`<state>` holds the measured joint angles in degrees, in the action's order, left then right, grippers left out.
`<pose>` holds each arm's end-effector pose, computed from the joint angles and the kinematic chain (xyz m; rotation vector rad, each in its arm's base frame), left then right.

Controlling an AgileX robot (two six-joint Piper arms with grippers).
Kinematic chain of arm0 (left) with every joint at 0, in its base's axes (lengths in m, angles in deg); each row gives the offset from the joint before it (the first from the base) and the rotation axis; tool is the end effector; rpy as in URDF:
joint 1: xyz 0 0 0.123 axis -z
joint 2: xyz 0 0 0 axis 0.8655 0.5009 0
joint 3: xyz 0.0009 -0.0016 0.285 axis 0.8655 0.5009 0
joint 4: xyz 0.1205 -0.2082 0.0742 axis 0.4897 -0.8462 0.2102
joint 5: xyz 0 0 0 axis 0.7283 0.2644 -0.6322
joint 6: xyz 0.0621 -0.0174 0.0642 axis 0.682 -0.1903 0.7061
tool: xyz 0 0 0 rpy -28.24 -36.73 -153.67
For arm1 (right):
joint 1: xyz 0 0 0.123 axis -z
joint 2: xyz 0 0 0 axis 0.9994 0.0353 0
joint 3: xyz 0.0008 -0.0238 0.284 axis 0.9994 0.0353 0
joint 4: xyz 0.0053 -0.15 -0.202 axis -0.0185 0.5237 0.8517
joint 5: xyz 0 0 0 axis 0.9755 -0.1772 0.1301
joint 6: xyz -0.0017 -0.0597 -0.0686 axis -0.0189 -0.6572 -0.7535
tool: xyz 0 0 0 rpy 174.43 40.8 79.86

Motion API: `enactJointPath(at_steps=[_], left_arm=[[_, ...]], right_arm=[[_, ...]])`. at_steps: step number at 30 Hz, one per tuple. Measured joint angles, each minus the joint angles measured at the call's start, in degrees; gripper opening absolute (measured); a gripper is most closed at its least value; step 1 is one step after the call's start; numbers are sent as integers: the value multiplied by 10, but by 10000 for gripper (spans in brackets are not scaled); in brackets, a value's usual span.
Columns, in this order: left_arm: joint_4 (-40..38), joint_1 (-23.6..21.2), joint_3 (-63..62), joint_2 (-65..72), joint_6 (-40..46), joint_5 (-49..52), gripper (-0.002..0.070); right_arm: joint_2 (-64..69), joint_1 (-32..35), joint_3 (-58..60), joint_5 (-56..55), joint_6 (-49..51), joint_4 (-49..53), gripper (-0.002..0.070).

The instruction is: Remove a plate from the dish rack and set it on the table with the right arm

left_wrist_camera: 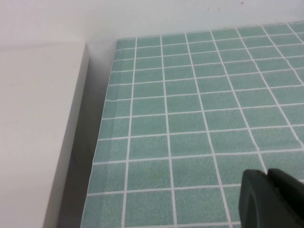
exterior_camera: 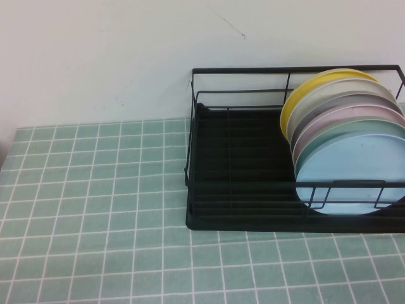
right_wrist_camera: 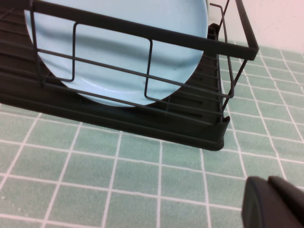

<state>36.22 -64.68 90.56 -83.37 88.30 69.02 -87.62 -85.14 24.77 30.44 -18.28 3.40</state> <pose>0.0533 0.0023 0.1790 -0.0578 1.8157 0.0383 0.0530 0.0035 0.1750 -0.2103 1.8374 -0.1305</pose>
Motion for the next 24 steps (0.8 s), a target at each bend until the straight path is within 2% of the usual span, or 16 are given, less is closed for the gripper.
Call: enactJointPath(at_steps=[17,24], left_arm=[[0,0,0,0,1,0,-3],[0,0,0,0,1,0,-3]], right_arm=[[0,0,0,-3,0,-17,-1],[0,0,2,-8,0,-86,-1]])
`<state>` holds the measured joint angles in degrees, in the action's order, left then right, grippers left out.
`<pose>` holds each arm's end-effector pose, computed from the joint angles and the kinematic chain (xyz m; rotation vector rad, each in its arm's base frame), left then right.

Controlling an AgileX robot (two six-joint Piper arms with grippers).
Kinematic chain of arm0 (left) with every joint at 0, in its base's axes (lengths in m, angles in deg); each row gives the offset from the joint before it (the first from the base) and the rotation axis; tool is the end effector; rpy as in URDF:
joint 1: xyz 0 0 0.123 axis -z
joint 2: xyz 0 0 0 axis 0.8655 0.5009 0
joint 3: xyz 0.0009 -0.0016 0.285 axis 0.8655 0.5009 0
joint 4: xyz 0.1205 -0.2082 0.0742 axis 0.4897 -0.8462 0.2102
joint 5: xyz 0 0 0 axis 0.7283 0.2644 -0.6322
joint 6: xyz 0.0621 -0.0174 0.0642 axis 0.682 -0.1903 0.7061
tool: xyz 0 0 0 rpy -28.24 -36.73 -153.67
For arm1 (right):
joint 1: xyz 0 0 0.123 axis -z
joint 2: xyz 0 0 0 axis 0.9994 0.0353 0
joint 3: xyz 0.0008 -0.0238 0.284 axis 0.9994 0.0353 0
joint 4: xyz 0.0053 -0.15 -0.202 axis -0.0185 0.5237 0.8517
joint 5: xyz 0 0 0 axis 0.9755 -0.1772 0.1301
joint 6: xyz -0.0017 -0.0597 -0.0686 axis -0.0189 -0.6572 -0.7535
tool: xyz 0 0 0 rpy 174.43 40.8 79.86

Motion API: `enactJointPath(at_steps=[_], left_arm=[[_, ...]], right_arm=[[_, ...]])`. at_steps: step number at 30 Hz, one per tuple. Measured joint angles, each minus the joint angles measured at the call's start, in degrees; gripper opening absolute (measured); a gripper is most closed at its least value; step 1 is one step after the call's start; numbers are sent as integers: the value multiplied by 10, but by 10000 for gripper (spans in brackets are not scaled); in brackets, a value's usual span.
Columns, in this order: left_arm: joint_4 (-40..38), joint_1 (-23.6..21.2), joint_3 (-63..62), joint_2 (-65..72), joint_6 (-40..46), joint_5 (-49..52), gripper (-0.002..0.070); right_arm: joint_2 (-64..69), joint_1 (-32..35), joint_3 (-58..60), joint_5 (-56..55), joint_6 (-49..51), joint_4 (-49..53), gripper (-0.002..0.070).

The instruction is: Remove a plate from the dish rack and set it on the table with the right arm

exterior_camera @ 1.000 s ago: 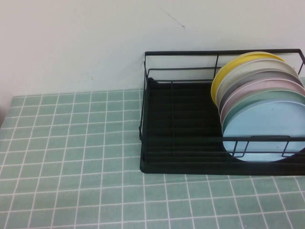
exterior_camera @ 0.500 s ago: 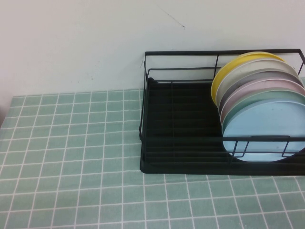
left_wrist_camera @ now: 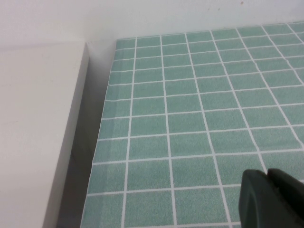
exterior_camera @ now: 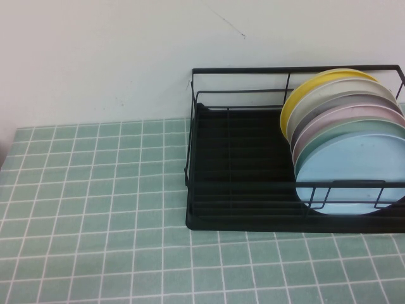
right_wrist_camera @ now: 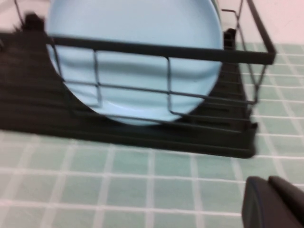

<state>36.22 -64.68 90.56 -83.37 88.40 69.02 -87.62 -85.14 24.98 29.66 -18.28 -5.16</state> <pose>0.0533 0.0023 0.1790 -0.0562 1.8157 0.0396 0.0535 0.0077 0.1762 -0.1120 1.8205 0.0098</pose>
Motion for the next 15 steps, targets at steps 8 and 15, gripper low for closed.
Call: enactJointPath(at_steps=[8,15], left_arm=[[0,0,0,0,0,0,-3],[0,0,0,0,0,0,-3]], right_arm=[[0,0,3,-64,0,-231,-1],[0,0,3,-94,-9,-334,-1]])
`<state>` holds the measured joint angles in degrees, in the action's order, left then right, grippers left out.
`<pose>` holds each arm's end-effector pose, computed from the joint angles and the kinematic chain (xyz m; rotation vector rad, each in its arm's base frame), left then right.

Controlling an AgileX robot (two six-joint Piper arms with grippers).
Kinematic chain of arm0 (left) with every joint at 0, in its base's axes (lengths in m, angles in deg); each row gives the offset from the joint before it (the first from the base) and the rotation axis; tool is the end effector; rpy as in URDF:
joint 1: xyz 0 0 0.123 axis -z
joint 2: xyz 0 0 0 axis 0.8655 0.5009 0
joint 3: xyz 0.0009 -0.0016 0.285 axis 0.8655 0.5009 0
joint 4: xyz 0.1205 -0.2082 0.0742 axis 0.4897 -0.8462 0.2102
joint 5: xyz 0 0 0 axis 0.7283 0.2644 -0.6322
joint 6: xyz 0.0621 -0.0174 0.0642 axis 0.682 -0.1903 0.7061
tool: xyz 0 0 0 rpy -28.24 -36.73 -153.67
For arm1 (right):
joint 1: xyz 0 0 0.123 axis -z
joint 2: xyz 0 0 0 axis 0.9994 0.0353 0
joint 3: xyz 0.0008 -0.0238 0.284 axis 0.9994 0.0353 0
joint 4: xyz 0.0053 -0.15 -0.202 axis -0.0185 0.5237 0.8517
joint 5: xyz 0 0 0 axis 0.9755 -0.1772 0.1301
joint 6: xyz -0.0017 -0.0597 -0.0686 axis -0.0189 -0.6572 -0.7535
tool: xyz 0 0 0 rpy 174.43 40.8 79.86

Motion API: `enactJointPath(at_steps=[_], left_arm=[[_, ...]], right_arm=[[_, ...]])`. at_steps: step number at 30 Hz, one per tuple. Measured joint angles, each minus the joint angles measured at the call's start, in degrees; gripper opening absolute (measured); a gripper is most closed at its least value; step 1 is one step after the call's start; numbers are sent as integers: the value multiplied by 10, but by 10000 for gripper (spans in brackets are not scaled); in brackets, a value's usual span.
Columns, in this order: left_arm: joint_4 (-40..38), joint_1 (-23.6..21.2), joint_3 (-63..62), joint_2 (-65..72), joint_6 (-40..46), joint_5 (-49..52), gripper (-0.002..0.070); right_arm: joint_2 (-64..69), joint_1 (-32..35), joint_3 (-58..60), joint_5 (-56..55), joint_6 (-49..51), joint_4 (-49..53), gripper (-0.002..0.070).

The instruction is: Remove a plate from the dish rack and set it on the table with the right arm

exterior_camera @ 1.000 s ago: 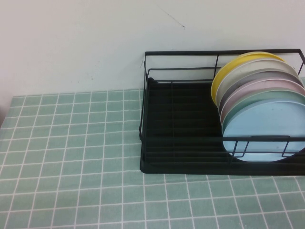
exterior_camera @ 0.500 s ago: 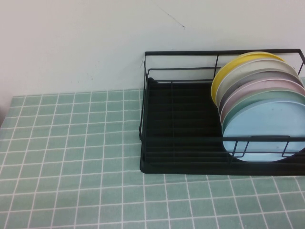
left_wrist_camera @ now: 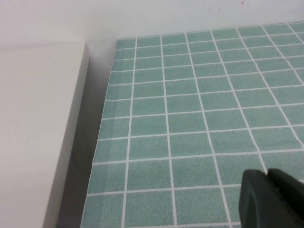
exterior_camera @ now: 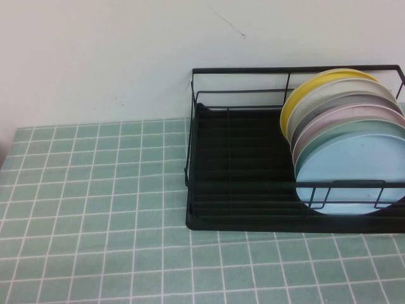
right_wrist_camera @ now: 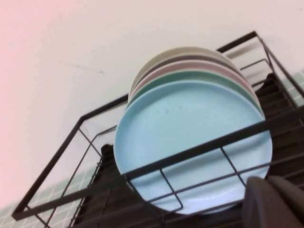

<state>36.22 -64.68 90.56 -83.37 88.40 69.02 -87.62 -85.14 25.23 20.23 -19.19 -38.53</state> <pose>0.0533 0.0023 0.1790 -0.0562 1.8157 0.0396 0.0563 0.0105 0.1942 0.3265 1.5982 0.4593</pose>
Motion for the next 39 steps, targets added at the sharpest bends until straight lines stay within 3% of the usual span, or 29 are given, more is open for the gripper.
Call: enactJointPath(at_steps=[10,18,30,34,39], left_arm=[[0,0,0,0,0,0,-3],[0,0,0,0,0,0,-3],[0,0,0,0,0,0,-3],[0,0,0,0,0,0,-3],[0,0,0,0,0,0,-3]], right_arm=[[38,0,-46,62,-25,8,-1],[283,0,-195,181,-52,114,-1],[556,0,-405,299,-215,134,2],[618,0,-465,322,-294,135,98],[699,0,-522,329,-404,135,322]])
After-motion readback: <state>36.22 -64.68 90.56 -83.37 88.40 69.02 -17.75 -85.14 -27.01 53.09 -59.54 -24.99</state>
